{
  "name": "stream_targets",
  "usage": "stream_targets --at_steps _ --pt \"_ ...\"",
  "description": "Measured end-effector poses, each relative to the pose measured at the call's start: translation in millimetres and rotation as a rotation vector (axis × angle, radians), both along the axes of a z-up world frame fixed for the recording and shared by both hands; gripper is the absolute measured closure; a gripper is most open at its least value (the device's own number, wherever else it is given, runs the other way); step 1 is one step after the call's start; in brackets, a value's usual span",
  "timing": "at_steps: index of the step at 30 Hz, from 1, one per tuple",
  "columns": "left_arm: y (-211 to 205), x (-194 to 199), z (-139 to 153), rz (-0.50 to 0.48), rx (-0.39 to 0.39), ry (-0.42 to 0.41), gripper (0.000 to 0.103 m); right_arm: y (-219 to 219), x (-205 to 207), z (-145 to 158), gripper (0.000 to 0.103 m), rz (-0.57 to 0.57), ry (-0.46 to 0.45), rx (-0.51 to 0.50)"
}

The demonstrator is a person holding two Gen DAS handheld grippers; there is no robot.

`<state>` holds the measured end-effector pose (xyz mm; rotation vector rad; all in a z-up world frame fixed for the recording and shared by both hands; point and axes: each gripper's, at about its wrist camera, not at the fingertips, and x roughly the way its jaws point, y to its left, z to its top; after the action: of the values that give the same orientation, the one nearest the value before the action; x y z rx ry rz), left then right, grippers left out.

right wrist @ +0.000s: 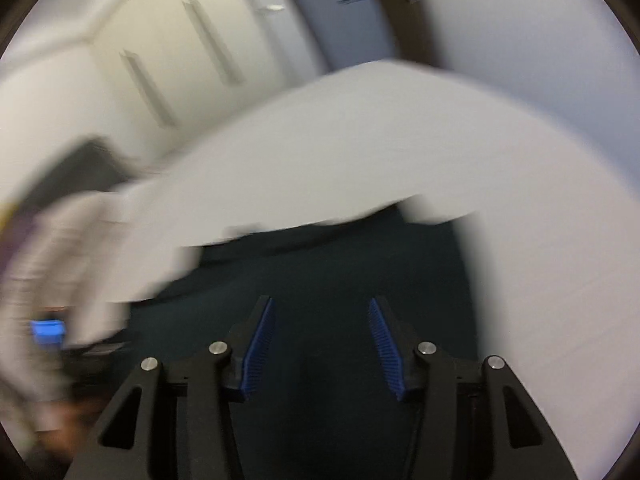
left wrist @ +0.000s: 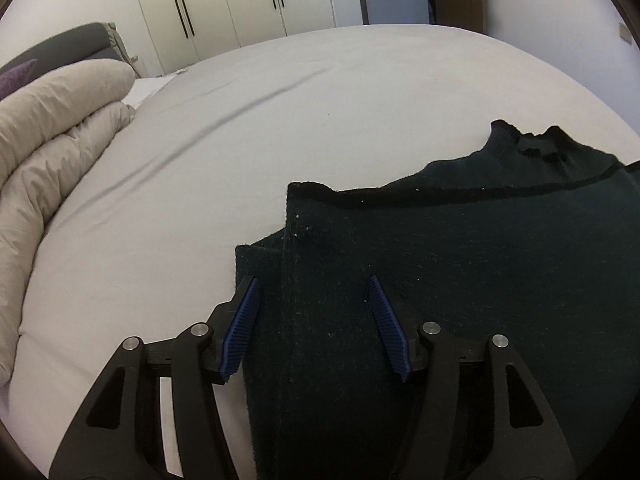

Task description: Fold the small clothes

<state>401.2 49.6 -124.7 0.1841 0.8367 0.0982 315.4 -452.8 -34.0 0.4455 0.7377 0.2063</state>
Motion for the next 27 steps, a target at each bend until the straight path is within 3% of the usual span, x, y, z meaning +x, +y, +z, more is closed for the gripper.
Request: stream_targets --at_steps 2,5,7,10,17,22,25,27 --pt "-4 -2 -2 -0.001 0.025 -0.011 0.046 33 -13 -1 0.050 0.153 -0.006 0.120" --pt "-5 0 -4 -0.002 0.028 -0.011 0.046 83 -21 -28 0.050 0.296 0.087 0.218" --pt "-5 -1 -5 -0.003 0.023 -0.012 0.045 96 -23 -48 0.050 0.312 0.142 0.203" --pt "-5 -2 -6 -0.002 0.024 -0.014 0.045 90 -25 -61 0.064 0.290 0.140 0.204" --pt "0 -3 -5 -0.003 -0.002 -0.017 0.045 -7 -46 -61 0.080 0.092 0.118 0.283" --pt "1 -3 -5 -0.004 -0.008 -0.021 0.045 -91 -73 -56 0.083 -0.170 0.062 0.320" --pt "2 -2 -5 -0.004 -0.015 -0.023 0.045 -106 -87 -46 0.078 -0.263 0.038 0.277" --pt "1 -2 -6 -0.003 -0.015 -0.025 0.045 -103 -94 -34 0.066 -0.286 0.003 0.268"
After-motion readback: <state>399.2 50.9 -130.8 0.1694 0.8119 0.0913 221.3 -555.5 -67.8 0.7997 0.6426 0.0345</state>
